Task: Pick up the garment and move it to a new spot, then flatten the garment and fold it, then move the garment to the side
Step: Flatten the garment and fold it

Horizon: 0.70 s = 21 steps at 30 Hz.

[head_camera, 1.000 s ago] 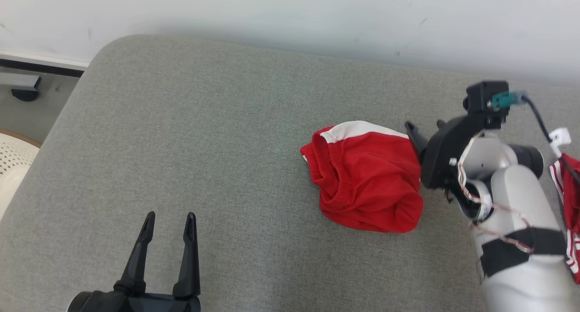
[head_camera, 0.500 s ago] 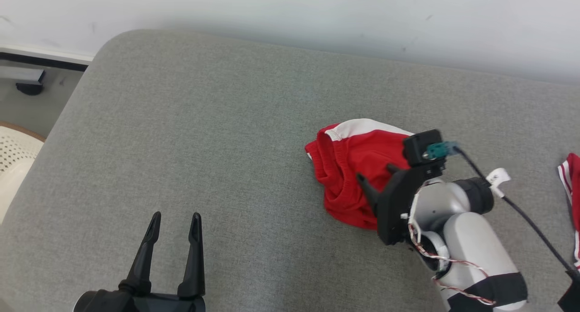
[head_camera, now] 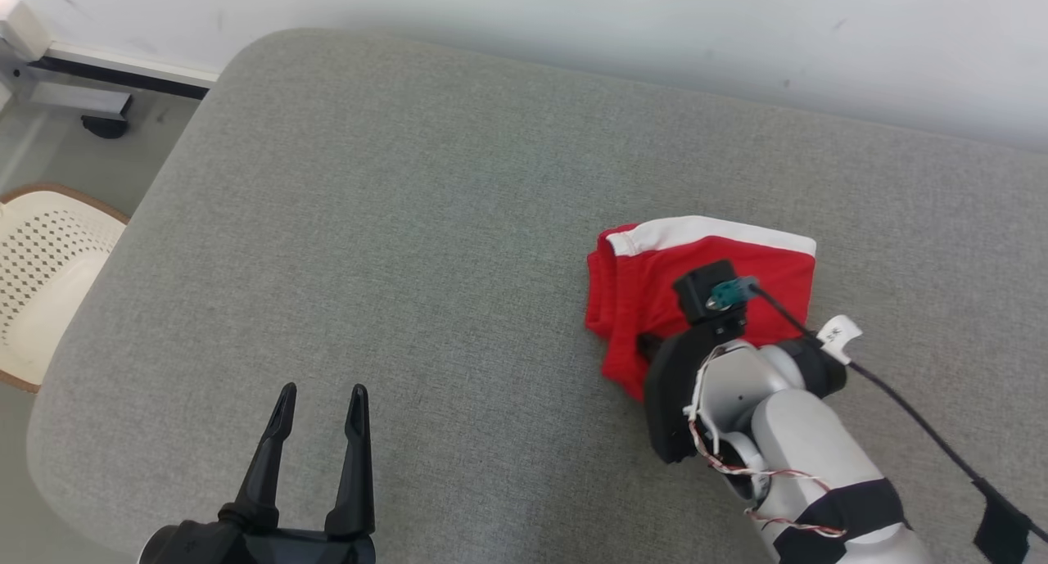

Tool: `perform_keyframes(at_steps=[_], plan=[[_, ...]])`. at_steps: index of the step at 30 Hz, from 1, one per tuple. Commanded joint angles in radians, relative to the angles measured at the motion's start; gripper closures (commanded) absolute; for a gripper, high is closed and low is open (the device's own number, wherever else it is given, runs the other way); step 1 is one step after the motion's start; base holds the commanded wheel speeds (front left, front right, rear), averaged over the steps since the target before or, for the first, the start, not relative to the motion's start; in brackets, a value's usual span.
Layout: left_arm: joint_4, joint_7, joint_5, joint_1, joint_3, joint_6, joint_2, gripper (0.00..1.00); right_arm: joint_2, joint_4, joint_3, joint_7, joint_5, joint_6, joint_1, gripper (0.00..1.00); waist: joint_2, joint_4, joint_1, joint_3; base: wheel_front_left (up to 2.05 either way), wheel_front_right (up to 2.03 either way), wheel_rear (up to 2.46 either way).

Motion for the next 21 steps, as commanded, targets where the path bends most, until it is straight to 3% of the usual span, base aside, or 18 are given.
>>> perform_keyframes(at_steps=[1, 8, 9, 10, 13, 21], plan=[[0.003, -0.003, -0.006, -0.009, -0.001, 0.001, -0.001, 0.0, 0.0, 0.014, 0.029, -0.007, 0.02, -0.002, -0.009, 1.0, 0.0, 0.007, 0.0, 0.0, 0.0, 0.0, 0.0], [0.005, -0.003, -0.002, -0.005, 0.005, 0.0, -0.001, 0.0, 0.0, 0.037, 0.056, -0.026, 0.044, -0.002, -0.016, 1.0, 0.0, 0.005, 0.0, -0.009, 0.0, 0.0, 0.0], [0.005, -0.003, 0.0, -0.005, 0.007, 0.0, -0.001, 0.0, 0.0, 0.039, 0.047, -0.031, 0.032, -0.002, -0.016, 0.56, 0.0, 0.003, 0.0, -0.011, 0.0, 0.0, 0.0], [0.006, -0.003, 0.003, -0.004, 0.008, -0.001, -0.001, 0.0, 0.0, 0.039, 0.034, -0.032, 0.02, -0.002, -0.018, 0.0, 0.0, 0.002, 0.0, -0.014, 0.0, 0.0, 0.0], [0.005, -0.003, 0.01, 0.006, 0.014, -0.002, -0.001, 0.0, 0.0, 0.022, -0.003, -0.037, 0.017, -0.002, -0.008, 0.0, 0.0, -0.007, 0.0, -0.025, 0.0, 0.0, 0.0], [0.004, -0.003, 0.027, 0.031, 0.03, -0.009, 0.001, 0.0, -0.001, -0.15, -0.002, 0.03, 0.219, -0.002, 0.072, 0.0, 0.0, -0.045, 0.0, -0.06, 0.0, 0.0, 0.0]])
